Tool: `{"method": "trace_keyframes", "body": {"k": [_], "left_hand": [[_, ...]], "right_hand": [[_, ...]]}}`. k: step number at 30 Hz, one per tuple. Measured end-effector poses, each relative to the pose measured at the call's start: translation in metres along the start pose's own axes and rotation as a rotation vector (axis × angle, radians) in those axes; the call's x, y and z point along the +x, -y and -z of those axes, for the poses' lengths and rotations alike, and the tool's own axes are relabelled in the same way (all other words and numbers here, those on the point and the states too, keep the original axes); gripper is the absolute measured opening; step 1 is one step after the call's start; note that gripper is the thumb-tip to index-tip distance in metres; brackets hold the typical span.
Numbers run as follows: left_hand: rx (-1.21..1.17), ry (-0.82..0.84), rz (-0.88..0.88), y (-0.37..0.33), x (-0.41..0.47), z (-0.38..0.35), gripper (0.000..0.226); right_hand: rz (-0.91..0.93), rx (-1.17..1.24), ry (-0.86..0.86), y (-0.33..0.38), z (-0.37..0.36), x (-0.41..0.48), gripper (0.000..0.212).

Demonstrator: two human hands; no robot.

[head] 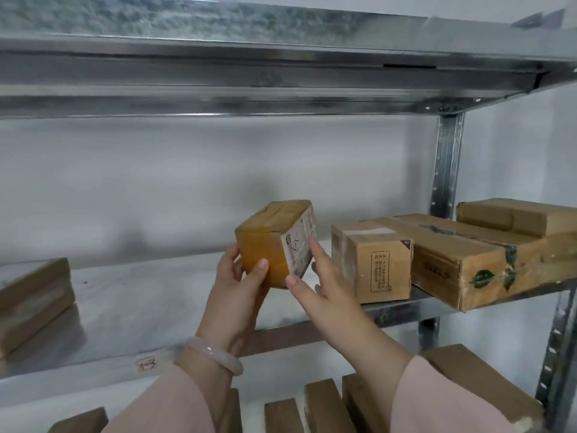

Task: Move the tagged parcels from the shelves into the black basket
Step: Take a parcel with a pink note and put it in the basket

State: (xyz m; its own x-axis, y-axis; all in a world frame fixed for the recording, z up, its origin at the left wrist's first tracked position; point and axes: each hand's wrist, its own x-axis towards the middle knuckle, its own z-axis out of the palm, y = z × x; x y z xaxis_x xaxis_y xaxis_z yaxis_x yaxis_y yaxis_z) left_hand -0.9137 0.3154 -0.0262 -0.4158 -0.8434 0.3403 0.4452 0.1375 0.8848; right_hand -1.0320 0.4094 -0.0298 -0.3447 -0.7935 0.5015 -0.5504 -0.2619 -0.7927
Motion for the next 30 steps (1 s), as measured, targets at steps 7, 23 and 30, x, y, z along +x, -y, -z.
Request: {"method": "trace_keyframes", "body": {"k": [7,23,30], "left_hand": [[0.134,-0.030,0.137,-0.024,-0.009,0.011,0.059],[0.657,-0.265,0.090,-0.053,0.004,0.079,0.029],[0.998,-0.369,0.016,-0.052,0.017,0.089,0.052]], "right_hand": [[0.060,-0.046,0.011,0.000,0.001,0.004,0.072],[0.120,-0.187,0.269,0.009,-0.051,0.032,0.067],[0.258,-0.236,0.013,0.010,-0.010,0.027,0.053]]}}
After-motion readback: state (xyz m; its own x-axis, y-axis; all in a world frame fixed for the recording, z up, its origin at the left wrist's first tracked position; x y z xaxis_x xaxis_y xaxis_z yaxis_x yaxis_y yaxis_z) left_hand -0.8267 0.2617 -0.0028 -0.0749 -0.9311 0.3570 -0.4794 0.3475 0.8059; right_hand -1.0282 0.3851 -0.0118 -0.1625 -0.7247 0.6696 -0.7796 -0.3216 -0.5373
